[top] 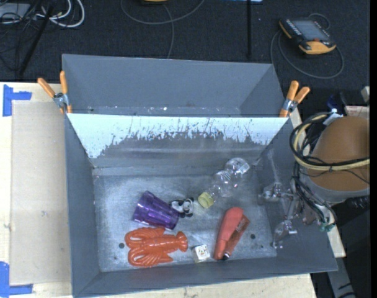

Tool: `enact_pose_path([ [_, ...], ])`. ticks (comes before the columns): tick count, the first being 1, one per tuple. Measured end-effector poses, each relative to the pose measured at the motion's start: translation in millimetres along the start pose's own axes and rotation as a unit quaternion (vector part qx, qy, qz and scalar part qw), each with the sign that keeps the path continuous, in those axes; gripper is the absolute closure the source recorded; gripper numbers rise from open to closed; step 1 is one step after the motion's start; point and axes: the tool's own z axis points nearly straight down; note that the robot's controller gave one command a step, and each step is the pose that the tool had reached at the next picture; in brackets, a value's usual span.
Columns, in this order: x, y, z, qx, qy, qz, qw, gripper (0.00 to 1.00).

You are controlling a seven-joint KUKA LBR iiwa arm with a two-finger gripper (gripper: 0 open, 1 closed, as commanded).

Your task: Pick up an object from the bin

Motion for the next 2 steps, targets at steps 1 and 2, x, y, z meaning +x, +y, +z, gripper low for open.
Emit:
enact_pose_path([
  [1, 0.0, 0.0, 0.0, 0.0, 0.0, 0.0, 1.0, 0.0],
  [2, 3.1, 18.7, 25.4, 0.002, -0.0038, -0.048, 0.9989, 0.0],
])
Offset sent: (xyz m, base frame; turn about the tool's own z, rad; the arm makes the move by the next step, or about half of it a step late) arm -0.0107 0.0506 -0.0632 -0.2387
